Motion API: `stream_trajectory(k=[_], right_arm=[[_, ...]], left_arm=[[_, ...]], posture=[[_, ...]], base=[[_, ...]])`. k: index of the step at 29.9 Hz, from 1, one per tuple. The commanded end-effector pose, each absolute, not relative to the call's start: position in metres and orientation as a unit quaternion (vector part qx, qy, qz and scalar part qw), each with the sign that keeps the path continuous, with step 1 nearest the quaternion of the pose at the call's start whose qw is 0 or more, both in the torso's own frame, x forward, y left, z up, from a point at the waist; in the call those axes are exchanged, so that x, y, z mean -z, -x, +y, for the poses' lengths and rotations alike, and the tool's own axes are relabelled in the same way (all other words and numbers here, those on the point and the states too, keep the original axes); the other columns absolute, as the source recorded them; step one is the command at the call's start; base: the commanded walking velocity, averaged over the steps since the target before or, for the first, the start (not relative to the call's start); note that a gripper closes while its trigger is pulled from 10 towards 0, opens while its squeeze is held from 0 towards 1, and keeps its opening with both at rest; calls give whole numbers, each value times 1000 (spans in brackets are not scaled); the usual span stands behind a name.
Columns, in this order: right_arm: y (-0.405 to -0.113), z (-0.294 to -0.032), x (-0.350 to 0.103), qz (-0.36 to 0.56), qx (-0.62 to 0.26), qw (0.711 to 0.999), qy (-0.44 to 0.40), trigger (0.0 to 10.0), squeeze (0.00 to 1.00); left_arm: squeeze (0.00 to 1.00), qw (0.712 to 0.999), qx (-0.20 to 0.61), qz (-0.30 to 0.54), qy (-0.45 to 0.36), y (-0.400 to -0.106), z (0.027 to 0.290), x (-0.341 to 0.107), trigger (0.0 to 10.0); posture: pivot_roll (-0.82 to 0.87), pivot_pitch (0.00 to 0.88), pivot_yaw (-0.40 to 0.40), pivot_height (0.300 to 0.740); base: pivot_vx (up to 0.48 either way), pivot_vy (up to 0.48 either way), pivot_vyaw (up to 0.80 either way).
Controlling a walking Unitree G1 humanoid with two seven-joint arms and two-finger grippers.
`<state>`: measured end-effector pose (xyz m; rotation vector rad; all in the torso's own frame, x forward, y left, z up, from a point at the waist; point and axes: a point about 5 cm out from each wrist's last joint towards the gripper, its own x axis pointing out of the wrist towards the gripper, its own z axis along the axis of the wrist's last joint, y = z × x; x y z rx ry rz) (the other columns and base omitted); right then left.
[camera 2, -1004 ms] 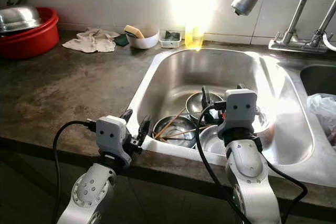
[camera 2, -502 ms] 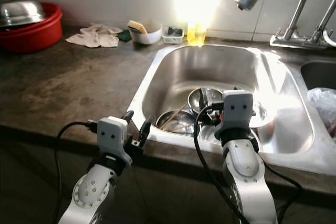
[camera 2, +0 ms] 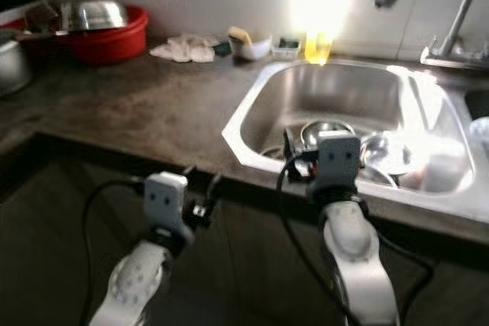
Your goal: Kitchen organization
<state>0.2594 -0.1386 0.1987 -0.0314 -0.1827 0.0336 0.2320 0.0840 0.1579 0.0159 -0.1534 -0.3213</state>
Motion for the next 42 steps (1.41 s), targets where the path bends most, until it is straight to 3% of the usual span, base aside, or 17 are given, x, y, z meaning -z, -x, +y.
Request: stream_trajectory(k=[1, 13, 26, 42], right_arm=[[-259, -138, -203, -99, -13, 995, 12, 10000, 0], [-259, -136, -202, -98, -19, 995, 25, 10000, 0], [-259, -133, -200, -98, -42, 994, 32, 10000, 0], [-261, -131, -201, -98, -47, 993, 36, 10000, 0]], left_arm=[[0, 985, 156, -77, -15, -231, 86, -158, 10000], [0, 985, 154, -76, -16, -232, 86, -157, 10000], [0, 982, 169, -82, -26, -231, 82, -158, 10000], [0, 982, 171, -79, -25, -231, 82, -156, 10000]], posture=[[85, 64, -18, 740], [97, 61, -18, 740], [105, 33, -21, 740], [99, 49, -18, 740]], base=[[-307, 0, 0], [-201, 0, 0], [0, 0, 798], [279, 0, 794]])
